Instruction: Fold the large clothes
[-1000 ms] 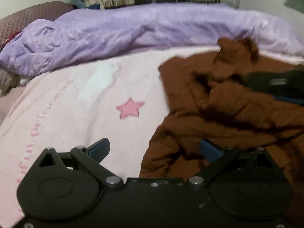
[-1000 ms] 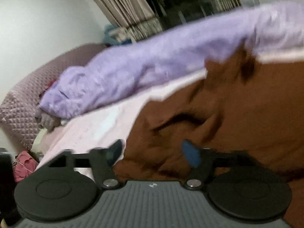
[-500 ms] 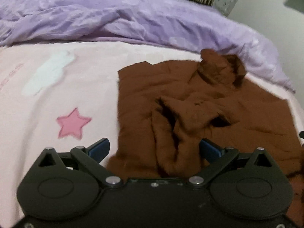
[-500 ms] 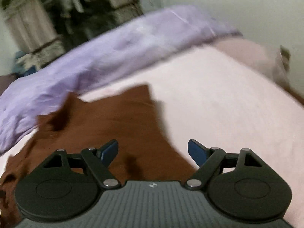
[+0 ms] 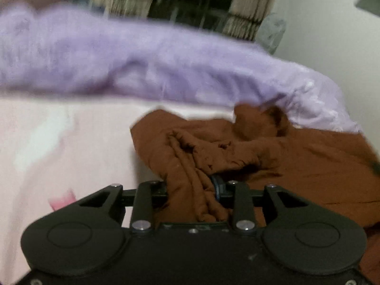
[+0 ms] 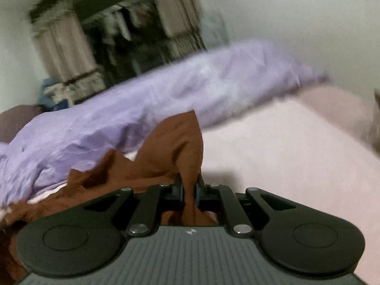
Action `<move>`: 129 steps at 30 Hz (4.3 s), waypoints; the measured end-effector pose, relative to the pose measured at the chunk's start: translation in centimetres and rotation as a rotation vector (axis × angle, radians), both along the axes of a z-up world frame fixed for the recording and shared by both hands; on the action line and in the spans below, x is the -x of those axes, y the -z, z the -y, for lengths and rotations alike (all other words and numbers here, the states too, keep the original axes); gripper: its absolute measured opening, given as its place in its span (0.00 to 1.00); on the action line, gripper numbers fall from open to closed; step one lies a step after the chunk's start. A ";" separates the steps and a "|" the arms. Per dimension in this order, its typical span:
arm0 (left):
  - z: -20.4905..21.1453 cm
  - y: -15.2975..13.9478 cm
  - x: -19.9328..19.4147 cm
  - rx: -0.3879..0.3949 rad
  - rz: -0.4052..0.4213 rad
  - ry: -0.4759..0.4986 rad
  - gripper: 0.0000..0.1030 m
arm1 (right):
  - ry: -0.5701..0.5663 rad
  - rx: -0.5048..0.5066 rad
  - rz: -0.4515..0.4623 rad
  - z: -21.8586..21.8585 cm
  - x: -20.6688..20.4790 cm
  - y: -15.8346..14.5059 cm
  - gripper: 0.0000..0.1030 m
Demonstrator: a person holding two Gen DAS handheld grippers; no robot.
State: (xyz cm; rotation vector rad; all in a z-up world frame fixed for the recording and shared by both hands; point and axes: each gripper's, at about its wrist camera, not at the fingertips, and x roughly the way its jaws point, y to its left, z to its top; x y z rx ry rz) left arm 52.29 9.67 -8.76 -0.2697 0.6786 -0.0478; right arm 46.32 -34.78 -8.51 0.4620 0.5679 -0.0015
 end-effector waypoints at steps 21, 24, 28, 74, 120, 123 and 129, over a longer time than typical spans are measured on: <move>-0.9 1.2 16.0 -0.359 -0.158 0.034 0.99 | 0.058 0.210 -0.011 3.7 18.7 -0.7 0.90; -0.4 2.8 19.1 -0.395 -0.212 0.075 0.99 | 0.008 0.184 -0.064 4.5 21.1 0.9 0.90; -1.0 4.3 21.2 -0.361 -0.220 0.049 1.00 | -0.034 0.201 -0.149 4.8 23.0 3.2 0.90; -3.5 -1.4 24.5 -0.274 -0.196 0.119 0.11 | -0.004 0.201 -0.106 1.6 27.6 0.3 0.14; 1.2 4.7 25.9 -0.340 -0.073 0.026 0.97 | -0.060 0.160 -0.092 -5.4 26.0 4.8 0.22; 0.1 4.8 27.0 -0.451 -0.053 -0.048 0.98 | 0.039 0.163 -0.094 -1.7 27.0 5.4 0.22; -3.6 4.8 27.5 -0.295 -0.066 -0.103 0.96 | 0.108 0.218 -0.095 -1.3 27.1 4.5 0.25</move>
